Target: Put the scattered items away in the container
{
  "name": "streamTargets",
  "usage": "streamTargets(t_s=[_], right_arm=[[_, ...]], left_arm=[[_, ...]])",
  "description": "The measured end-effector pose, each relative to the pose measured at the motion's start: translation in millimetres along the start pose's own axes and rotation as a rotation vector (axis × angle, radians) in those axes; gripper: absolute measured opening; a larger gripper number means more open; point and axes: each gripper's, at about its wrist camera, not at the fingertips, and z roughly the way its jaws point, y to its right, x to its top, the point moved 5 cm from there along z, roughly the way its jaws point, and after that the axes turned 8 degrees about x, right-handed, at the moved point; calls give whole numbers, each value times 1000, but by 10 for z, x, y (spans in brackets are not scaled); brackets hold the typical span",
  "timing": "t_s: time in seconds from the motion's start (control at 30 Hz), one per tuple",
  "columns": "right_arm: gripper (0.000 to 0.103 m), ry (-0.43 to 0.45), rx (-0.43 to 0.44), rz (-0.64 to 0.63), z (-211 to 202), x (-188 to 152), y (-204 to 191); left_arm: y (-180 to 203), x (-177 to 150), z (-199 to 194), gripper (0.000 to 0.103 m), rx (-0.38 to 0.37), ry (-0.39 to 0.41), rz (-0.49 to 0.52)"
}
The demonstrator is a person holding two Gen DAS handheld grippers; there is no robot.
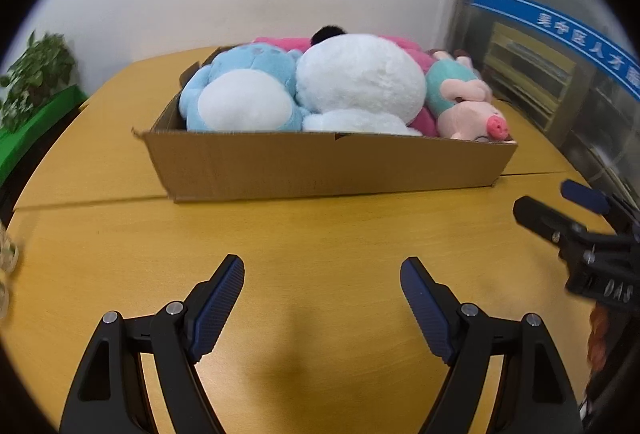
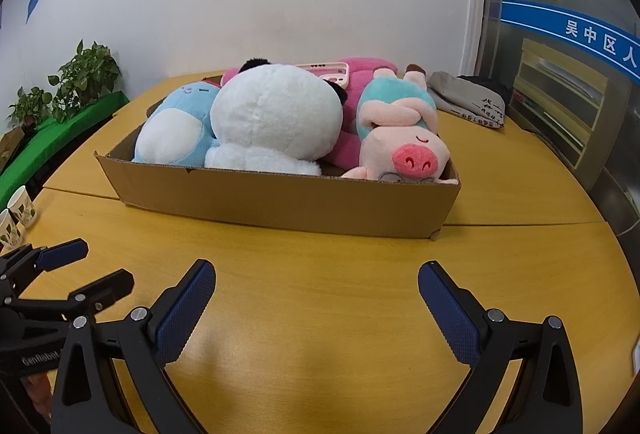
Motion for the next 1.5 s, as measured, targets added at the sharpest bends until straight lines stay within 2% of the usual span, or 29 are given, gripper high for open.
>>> streamTargets(t_s=[0.13,0.23,0.3,0.4,0.47,0.53,0.6,0.73,0.87,1.03,1.5], right_arm=[[103,36,100,-82,-105,49,330],[103,12,149,-170,-103,-64,645],[103,-65,156,-229,7,-249,951],[103,-177,107,-271,223,-579,1512],[103,-193,95,-242,285,-726,1847],[103,-244,134,-193,317,-841,2078],[103,-255,173,-174,292,-858,2247],[103,-281,231,-203,295,-877,2438],[103,-285,288,-262,304,-885,2485],[103,-288,357,-330,252,-903,2508],[103,-288,385,-369,300,-858,2566]], left_arm=[[-531,-29,-73,81,70,28,68],[-993,-190,-34,81,71,-2,149],[-1315,-311,51,81,89,-46,180],[-1720,-439,219,81,71,-91,162],[-1895,-482,336,81,80,-112,127],[-2041,-507,450,81,87,-137,95],[-2114,-482,524,81,64,-129,56],[-2184,-408,604,83,68,-125,59],[-2260,-371,702,103,79,-151,63],[-2288,-334,726,103,85,-156,57],[-2291,-270,708,103,77,-159,69]])
